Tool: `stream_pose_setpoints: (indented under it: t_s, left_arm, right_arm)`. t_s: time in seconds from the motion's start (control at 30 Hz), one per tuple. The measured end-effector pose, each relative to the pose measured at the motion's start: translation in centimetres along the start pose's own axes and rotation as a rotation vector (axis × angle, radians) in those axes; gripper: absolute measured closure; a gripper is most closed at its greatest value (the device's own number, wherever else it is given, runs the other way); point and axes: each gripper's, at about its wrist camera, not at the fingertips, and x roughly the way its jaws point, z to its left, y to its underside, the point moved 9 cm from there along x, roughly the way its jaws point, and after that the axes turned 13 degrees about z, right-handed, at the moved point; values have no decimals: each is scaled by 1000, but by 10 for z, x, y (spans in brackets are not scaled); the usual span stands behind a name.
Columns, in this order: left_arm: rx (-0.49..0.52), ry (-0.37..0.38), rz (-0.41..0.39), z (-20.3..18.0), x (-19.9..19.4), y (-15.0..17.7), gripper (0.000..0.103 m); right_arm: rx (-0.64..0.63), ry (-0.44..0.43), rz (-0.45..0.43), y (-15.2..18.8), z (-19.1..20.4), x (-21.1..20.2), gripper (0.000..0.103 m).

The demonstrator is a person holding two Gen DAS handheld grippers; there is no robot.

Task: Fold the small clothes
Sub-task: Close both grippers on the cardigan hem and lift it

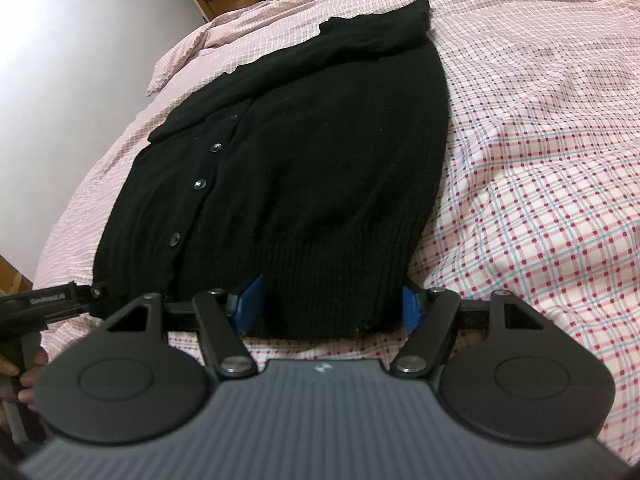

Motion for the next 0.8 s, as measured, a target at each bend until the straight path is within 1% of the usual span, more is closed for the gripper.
stream_pose_setpoints:
  t_s: [0.1,0.17,0.27,0.3,0.33,0.37,0.4,0.47,0.5,0.57,0.63,0.7,0.8]
  left_arm:
    - [-18,4,2,1,7,-4,60]
    - [-18,15,4,0,9,-6,55]
    - [-30,35,4,1,9,-8,56]
    - [-38,39,3,2,8,-8,58]
    - [-47,44,1,3,6,-9,68]
    - [-57,52,-2,5,4,-9,79]
    - [-70,68,-3,6,2,-9,82]
    - [-96,94,1,8,0,-11,88]
    - [-106,105,2,8,-1,-12,90]
    - [-125,133,-11,8,-7,-15,94]
    - [-128,157,-35,7,-15,-20,95]
    - [-116,149,-62,4,-24,-28,95]
    - [-104,165,-100,-3,-36,-44,95]
  right_arm:
    - [-2,2,-3,1,1,0,34]
    - [-1,2,-6,1,1,0,34]
    - [3,-4,-14,2,1,-2,35]
    - [12,-7,-20,2,0,-3,42]
    - [21,-6,-22,2,-2,-5,48]
    - [32,-5,-22,2,-4,-6,66]
    - [54,-16,-20,2,-8,-7,82]
    - [102,-65,-12,2,-13,-9,88]
    - [113,-80,-16,2,-13,-12,90]
    - [108,-99,-37,-1,-11,-19,91]
    - [106,-129,-71,-7,-8,-29,91]
    - [120,-167,-100,-15,-3,-38,92]
    - [122,-202,-139,-27,3,-47,92]
